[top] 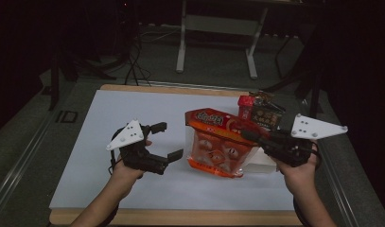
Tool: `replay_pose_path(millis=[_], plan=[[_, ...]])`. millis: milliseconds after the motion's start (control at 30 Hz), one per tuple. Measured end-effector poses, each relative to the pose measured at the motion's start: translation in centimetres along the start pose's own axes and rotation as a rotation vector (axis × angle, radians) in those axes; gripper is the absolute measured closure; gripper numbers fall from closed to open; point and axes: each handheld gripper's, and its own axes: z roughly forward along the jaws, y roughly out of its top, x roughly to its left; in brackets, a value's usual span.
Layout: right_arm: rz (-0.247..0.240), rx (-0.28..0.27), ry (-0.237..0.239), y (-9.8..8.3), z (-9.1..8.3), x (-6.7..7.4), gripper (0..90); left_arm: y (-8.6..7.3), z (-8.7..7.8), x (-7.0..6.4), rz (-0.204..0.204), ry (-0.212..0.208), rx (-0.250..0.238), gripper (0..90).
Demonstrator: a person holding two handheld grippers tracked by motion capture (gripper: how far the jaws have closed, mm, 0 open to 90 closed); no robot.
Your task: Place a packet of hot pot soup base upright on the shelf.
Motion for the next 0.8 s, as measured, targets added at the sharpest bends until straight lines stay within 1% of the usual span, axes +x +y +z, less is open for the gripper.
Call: replay_pose_path(millis=[33, 67, 100, 133, 167, 200, 267, 333, 400, 433, 500, 567, 667, 733, 767, 800], plan=[[0.000, -0.004, -0.001, 0.2, -0.2, -0.2, 90.0, -0.3, -0.2, 0.0, -0.009, -0.007, -0.009, 1.9], [0.000, -0.004, -0.001, 0.2, -0.2, -0.2, 90.0, -0.3, -0.2, 0.0, -0.009, -0.007, -0.009, 1.7], [-0.001, -0.009, -0.008, 0.4, -0.4, -0.4, 90.0, -1.1, -0.6, 0.0, -0.038, 0.011, -0.020, 1.7], [-0.006, -0.021, -0.021, 1.0, -1.0, -0.9, 90.0, -1.5, -0.8, 0.0, -0.030, 0.014, -0.031, 1.7], [-0.012, -0.022, -0.028, 1.2, -1.2, -1.1, 90.0, -1.9, -1.0, 0.0, -0.018, 0.024, -0.041, 1.7], [-0.013, -0.026, -0.037, 1.4, -1.5, -1.2, 90.0, -2.2, -1.2, -0.1, -0.007, 0.032, -0.033, 1.7], [-0.018, -0.030, -0.058, 1.8, -1.9, -1.7, 90.0, -2.8, -1.5, -0.2, 0.019, 0.035, -0.015, 1.7], [-0.017, -0.032, -0.060, 2.0, -2.3, -2.2, 90.0, -3.5, -1.7, -0.3, 0.035, 0.047, 0.018, 1.8], [-0.021, -0.036, -0.083, 2.0, -2.7, -2.6, 90.0, -4.3, -2.0, -0.3, 0.053, 0.043, 0.036, 1.7], [-0.019, -0.033, -0.086, 2.1, -2.9, -2.9, 90.0, -4.7, -2.1, -0.4, 0.060, 0.044, 0.043, 1.8], [-0.012, -0.037, -0.101, 2.0, -3.4, -3.4, 90.0, -5.6, -2.3, -0.4, 0.057, 0.043, 0.061, 1.8], [0.001, -0.044, -0.111, 1.9, -3.9, -4.0, 90.0, -6.5, -2.5, -0.4, 0.043, 0.039, 0.072, 1.8], [0.013, -0.046, -0.125, 1.8, -4.7, -4.8, 90.0, -7.5, -2.7, -0.3, 0.026, 0.046, 0.103, 1.8], [0.007, -0.044, -0.150, 1.7, -5.2, -5.1, 90.0, -8.0, -2.9, -0.3, 0.014, 0.047, 0.110, 1.7], [0.008, -0.041, -0.153, 1.6, -5.5, -5.4, 90.0, -8.2, -3.0, -0.3, 0.014, 0.051, 0.109, 1.7], [0.009, -0.039, -0.163, 1.6, -5.8, -5.6, 90.0, -8.4, -3.1, -0.2, 0.006, 0.045, 0.106, 1.7]])
